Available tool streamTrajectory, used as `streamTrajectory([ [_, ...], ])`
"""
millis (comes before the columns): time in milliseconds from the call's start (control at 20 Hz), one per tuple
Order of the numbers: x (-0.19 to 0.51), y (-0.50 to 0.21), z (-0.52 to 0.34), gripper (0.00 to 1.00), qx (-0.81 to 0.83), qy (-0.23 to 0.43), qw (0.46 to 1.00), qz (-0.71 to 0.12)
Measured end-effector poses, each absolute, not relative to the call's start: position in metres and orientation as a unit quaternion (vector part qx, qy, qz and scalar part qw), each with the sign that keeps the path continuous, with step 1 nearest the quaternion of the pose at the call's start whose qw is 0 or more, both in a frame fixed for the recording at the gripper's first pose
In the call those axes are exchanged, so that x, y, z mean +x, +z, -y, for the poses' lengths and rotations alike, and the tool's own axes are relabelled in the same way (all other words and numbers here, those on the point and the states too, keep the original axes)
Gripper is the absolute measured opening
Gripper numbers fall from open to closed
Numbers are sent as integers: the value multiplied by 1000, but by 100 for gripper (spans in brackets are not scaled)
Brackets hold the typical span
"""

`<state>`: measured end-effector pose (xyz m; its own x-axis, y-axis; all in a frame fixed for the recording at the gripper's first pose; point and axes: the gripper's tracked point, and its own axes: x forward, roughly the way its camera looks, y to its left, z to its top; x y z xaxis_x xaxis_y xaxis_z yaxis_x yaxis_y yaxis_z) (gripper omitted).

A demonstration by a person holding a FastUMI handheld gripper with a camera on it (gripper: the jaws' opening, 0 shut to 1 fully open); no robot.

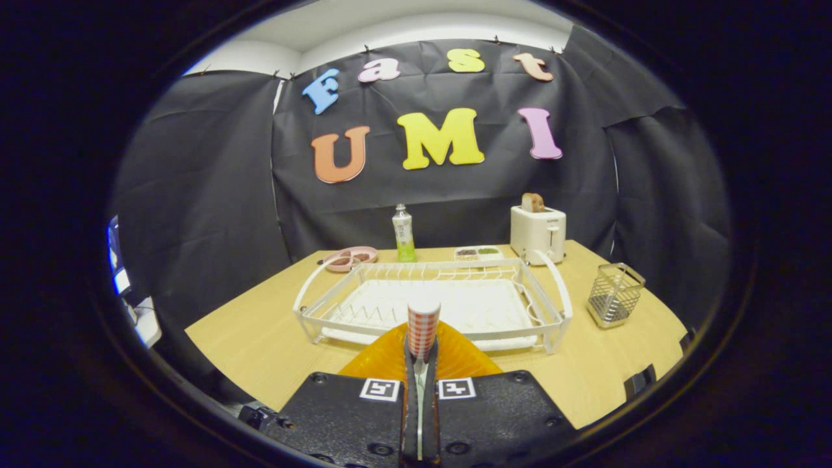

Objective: Take the plate from the dish rack, then take the spoon from the basket and place it into the plate.

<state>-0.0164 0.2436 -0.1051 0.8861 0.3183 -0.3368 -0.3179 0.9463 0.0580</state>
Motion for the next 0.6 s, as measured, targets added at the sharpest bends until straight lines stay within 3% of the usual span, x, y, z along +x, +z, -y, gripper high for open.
streamTrajectory([
  [250, -12, -110, -249, 8, 10, 148, 979, -137],
  [600, -14, -135, -256, 12, 29, 156, 971, -177],
])
